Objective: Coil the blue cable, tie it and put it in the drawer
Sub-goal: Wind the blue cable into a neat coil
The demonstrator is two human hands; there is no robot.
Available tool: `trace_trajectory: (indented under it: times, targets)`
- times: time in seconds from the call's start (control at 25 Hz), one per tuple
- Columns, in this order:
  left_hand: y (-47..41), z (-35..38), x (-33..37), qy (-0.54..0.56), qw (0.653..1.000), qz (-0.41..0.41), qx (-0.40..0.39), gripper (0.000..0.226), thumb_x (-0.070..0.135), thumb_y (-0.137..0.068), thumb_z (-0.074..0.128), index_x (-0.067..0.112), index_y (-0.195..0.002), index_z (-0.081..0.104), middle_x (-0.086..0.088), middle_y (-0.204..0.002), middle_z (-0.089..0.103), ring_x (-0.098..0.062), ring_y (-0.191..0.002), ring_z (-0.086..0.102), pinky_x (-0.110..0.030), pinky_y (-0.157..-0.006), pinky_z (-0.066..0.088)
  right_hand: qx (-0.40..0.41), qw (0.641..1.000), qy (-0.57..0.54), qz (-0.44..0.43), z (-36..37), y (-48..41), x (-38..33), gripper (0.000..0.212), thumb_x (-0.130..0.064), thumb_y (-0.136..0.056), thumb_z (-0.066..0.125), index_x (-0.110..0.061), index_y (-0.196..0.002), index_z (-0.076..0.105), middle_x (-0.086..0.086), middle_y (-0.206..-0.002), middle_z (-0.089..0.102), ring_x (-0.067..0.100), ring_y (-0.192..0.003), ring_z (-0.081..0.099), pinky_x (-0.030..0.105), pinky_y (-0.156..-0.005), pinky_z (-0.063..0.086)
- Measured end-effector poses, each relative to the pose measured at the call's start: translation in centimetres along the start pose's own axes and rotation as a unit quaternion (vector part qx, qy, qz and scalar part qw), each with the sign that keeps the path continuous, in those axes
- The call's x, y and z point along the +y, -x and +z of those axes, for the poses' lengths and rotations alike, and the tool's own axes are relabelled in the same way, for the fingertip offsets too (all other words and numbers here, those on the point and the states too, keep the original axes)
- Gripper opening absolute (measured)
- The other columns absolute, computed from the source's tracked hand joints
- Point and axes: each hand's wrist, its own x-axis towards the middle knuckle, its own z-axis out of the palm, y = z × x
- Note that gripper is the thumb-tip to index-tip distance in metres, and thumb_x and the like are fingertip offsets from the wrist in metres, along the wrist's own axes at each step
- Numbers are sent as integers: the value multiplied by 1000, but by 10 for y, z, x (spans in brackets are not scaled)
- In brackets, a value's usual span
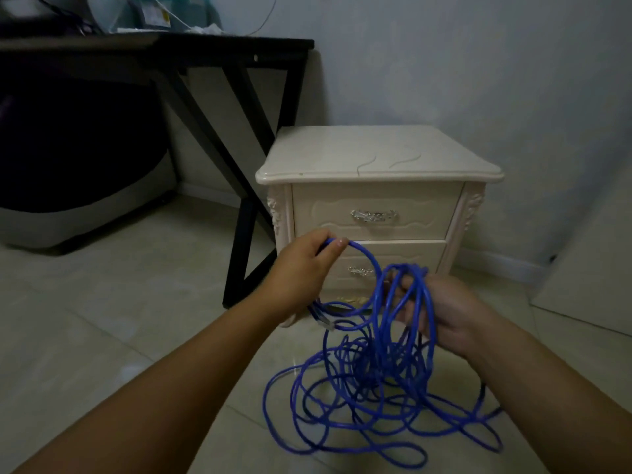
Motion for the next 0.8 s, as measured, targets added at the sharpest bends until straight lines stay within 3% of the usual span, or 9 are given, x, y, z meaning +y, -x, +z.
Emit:
trace_trajectory:
  times: [0.04,0.12,0.16,0.2,0.32,0.44,0.56,0.68,0.8]
  targets:
    - [-3,-4,0,12,1000,9,17,27,35,-99,47,13,-89,60,2,-66,47,-5,-52,41,-25,-52,37,75,993,90,-29,-5,-2,-5,29,1,-96,46,1,-71,61,15,-64,60,25,-60,53,33,-69,51]
    - [-6,-10,0,27,999,24,33,25,34,-99,47,14,-91,60,4,-65,48,-3,-50,40,-22,-51,36,183,912,351,-104,-11,-4,-10,26,3,-95,41,-2,-73,54,14,-70,51,26,-66,51,19,-56,40]
    - [-7,-11,0,25,999,30,35,25,34,-98,47,14,-91,61,3,-66,48,-4,-52,41,-23,-52,37,201,855,450,-162,-7,-2,-10,23,-5,-97,40,-4,-84,58,9,-77,51,26,-77,55,18,-61,41]
    - [-8,-10,0,24,998,35,37,26,34,-98,47,14,-92,61,3,-66,48,-6,-54,42,-25,-53,38,201,833,467,-219,-1,0,-9,23,-20,-98,40,-13,-96,62,5,-88,55,23,-90,56,24,-76,42]
    - [-11,-4,2,73,996,22,49,28,35,-99,47,13,-87,60,6,-59,45,-8,-51,38,-28,-49,35,52,929,293,-220,20,8,-10,34,-53,-97,37,-33,-107,62,-7,-103,66,15,-103,58,38,-93,37]
    - [-14,-1,0,197,977,-38,77,26,33,-100,45,16,-86,59,7,-55,38,-9,-48,32,-26,-46,30,-119,984,79,-102,31,13,-2,29,-30,-101,43,-10,-110,62,6,-90,73,20,-95,68,38,-92,50]
    - [-7,7,-1,302,947,-102,36,27,30,-102,41,15,-102,63,4,-60,36,-9,-50,33,-24,-48,34,-159,976,-116,-87,32,15,-3,21,-14,-102,39,-4,-92,55,4,-61,50,17,-58,53,34,-73,53]
    - [-1,2,4,386,913,-126,-28,24,24,-102,42,17,-110,64,-1,-65,47,-10,-51,43,-25,-49,46,-138,980,-62,-125,29,12,-12,23,-16,-103,37,-9,-86,51,-7,-50,29,6,-40,24,21,-46,33]
    - [2,-4,8,248,962,-75,-90,29,31,-101,42,17,-98,67,-4,-70,50,-12,-54,49,-25,-52,50,-127,979,80,-140,26,11,-17,21,-15,-102,39,-11,-86,53,-10,-47,31,3,-37,23,17,-36,23]
